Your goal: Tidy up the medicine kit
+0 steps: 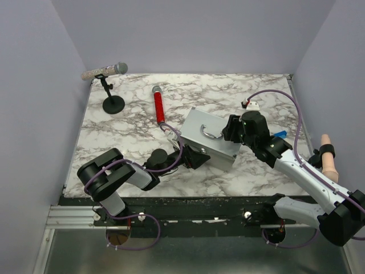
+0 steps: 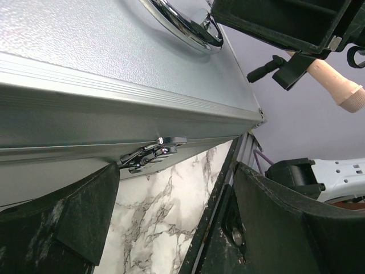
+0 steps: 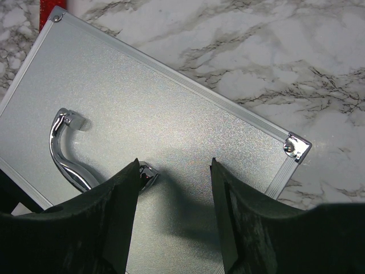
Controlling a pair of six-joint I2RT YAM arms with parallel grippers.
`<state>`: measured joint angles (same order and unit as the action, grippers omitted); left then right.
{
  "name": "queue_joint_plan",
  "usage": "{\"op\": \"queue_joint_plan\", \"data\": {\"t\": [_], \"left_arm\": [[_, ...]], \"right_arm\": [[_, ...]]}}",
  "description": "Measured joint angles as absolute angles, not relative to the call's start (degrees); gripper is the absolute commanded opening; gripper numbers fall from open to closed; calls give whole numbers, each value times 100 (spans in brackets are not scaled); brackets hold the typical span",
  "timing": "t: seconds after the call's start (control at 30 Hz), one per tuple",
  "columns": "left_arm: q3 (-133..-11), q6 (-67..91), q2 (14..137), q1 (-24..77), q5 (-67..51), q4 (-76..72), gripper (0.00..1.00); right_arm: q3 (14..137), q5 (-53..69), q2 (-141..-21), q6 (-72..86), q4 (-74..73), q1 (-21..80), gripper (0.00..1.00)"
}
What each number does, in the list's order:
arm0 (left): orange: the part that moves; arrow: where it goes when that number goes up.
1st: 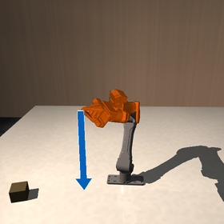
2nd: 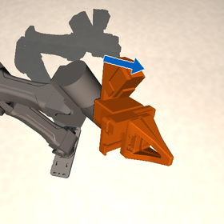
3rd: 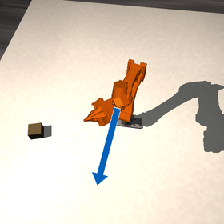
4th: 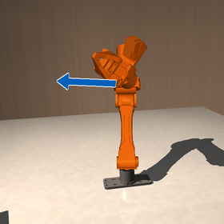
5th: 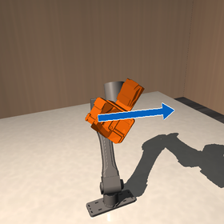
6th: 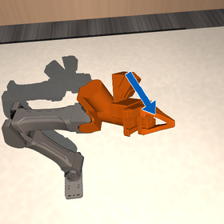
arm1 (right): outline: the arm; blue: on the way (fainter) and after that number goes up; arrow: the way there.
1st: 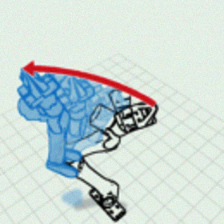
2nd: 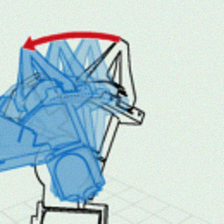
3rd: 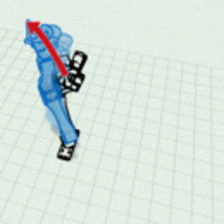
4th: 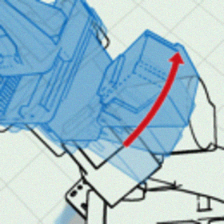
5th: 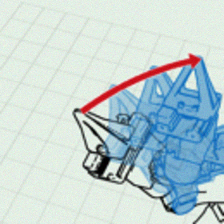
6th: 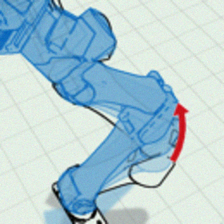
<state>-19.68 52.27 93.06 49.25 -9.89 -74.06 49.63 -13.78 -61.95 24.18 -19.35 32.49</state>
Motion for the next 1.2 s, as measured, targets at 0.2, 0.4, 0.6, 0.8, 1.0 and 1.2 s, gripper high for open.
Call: {"op": "queue_joint_plan", "data": {"t": [0.2, 0.4, 0.6, 0.8, 1.0, 1.2], "left_arm": [[-1968, 5164, 9299, 4925, -941, -7406, 89], [-1968, 5137, 9301, 4928, -941, -7406, 89], [-1970, 5087, 9301, 4928, -939, -7373, 89], [-1970, 5041, 9244, 4952, -882, -7192, 89], [-1970, 5030, 9181, 4952, -823, -7083, 90], [-1992, 5035, 9198, 4954, -823, -7087, 90]], "right_arm": [[4952, -1365, -6193, 2418, -1933, 3249, 61], [4952, -1365, -6193, 2418, -1933, 3249, 61], [4952, -1363, -6193, 2416, -1933, 3249, 61], [4952, -1363, -6195, 2416, -1933, 3249, 61], [4952, -1363, -6195, 2414, -1933, 3249, 61], [4952, -1361, -6195, 2412, -1931, 3249, 61]]}}
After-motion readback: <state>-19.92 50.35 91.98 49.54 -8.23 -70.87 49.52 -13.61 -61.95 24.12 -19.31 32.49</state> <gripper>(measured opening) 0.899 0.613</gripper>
